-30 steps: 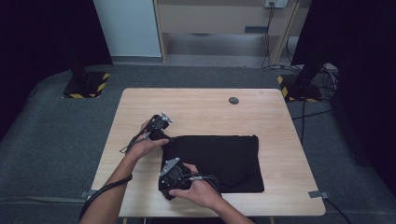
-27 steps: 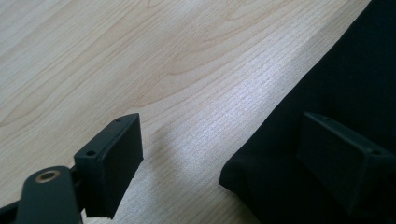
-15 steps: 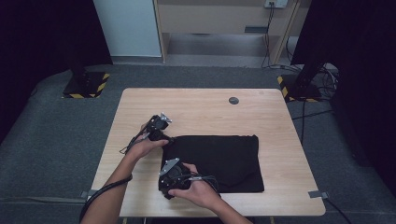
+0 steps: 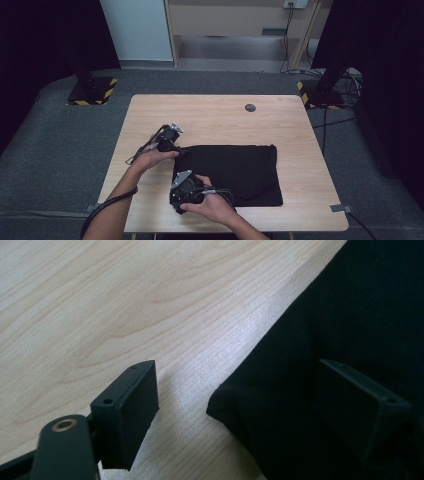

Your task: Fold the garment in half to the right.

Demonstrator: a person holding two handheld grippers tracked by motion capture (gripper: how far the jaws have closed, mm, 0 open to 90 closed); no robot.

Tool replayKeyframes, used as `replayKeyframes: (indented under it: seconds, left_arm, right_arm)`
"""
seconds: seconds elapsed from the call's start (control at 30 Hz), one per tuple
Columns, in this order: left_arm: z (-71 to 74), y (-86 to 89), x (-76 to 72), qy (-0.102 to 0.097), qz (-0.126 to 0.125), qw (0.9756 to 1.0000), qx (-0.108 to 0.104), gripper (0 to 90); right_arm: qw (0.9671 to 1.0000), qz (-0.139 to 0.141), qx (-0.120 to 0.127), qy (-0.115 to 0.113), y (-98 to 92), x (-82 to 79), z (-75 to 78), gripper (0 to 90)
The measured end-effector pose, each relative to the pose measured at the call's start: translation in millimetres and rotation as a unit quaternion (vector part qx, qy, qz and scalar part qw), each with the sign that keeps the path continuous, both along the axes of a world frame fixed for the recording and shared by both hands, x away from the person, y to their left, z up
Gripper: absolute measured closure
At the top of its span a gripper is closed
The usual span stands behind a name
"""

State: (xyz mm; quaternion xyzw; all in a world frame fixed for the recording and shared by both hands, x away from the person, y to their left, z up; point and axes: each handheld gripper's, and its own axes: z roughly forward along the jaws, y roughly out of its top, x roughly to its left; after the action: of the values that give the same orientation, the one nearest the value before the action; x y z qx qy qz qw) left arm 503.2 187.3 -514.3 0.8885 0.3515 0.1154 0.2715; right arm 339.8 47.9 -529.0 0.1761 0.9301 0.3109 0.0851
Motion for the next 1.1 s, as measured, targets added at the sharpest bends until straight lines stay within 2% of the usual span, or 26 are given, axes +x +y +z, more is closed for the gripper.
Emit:
replayKeyframes:
  seconds: [0.07, 0.13, 0.27, 0.37, 0.43, 0.57, 0.63, 0.73, 0.83, 1.0, 1.1]
  left_arm:
    - [-3.0, -1.1, -0.8, 0.009, -0.004, 1.0000, -0.001, 20.5]
    - [-4.3, -2.3, -2.2, 0.004, -0.008, 0.9999, -0.006, 21.6]
    - [-3.4, -2.4, -5.4, 0.002, -0.019, 0.9997, -0.011, 29.4]
    - [-2.4, -3.6, -9.2, 0.002, -0.025, 0.9995, -0.018, 40.3]
    - [-1.5, -5.2, -12.5, 0.004, -0.025, 0.9995, -0.021, 50.6]
    - [-0.3, -5.4, -16.8, 0.009, -0.004, 0.9994, -0.033, 70.1]
    - [1.7, -3.9, -18.4, 0.006, 0.004, 0.9994, -0.035, 75.6]
    - [8.3, -2.3, -20.9, -0.008, 0.012, 0.9993, -0.035, 79.9]
    - [16.4, -0.7, -22.7, -0.020, 0.013, 0.9991, -0.036, 82.1]
    - [20.4, -1.2, -25.2, -0.026, 0.010, 0.9989, -0.037, 82.8]
    - [19.3, -0.9, -25.6, -0.026, 0.011, 0.9988, -0.039, 82.8]
  right_arm:
    - [1.0000, 0.000, 0.000, 0.000, 0.2, -0.1, 0.0, 23.6]
    - [1.0000, 0.001, -0.001, 0.001, 0.3, 0.0, 0.1, 23.7]
    - [1.0000, 0.001, -0.003, 0.001, 0.9, -0.2, 0.1, 23.3]
    - [1.0000, 0.001, -0.004, 0.001, 1.2, -0.7, 0.1, 22.6]
    - [1.0000, 0.000, -0.005, 0.000, 1.5, -1.1, 0.0, 22.2]
    - [1.0000, -0.002, -0.004, -0.001, 1.9, -1.5, -0.1, 22.6]
    - [1.0000, -0.002, -0.005, -0.002, 2.2, -2.0, 0.2, 23.3]
    - [1.0000, 0.000, -0.007, -0.002, 2.2, -2.0, 2.1, 23.6]
    - [1.0000, -0.004, 0.003, -0.007, 2.2, -1.8, 7.8, 24.2]
    - [0.9999, -0.003, -0.004, -0.013, 5.8, -2.3, 9.8, 25.5]
    - [0.9999, -0.005, -0.005, -0.009, 9.3, -3.7, 7.6, 25.4]
